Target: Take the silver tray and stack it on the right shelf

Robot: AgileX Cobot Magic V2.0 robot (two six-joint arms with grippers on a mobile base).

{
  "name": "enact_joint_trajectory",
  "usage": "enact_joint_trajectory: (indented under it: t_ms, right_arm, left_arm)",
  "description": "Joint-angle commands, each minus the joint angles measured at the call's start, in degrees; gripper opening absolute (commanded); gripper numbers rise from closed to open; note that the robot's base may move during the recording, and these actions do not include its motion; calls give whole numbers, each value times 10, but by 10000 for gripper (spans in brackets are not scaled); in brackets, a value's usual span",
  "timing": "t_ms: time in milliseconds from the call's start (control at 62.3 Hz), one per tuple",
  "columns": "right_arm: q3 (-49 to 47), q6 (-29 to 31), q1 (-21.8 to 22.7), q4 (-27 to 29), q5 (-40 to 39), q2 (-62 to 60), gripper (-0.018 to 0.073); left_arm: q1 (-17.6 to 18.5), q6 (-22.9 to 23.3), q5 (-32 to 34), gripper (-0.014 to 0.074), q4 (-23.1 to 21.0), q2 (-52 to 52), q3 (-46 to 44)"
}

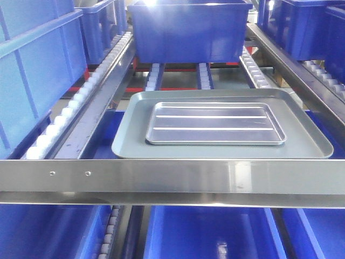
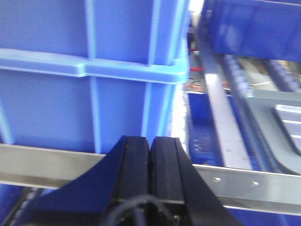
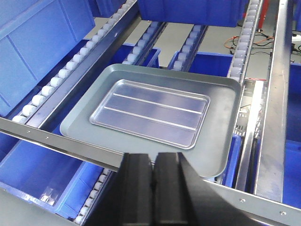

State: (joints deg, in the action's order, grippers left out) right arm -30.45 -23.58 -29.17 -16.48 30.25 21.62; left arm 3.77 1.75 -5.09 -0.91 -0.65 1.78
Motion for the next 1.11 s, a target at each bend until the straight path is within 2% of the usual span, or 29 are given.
enact_joint_trajectory:
  t_ms: [0,1091]
  right_arm:
    - [-14,5,0,-16,-46,6,57]
    - [-13,6,1,-11,-44,4,57]
  left_arm:
    - [15,-1,55,-101,-6,-9,10]
    - [16,-1,57,-101,-6,-9,10]
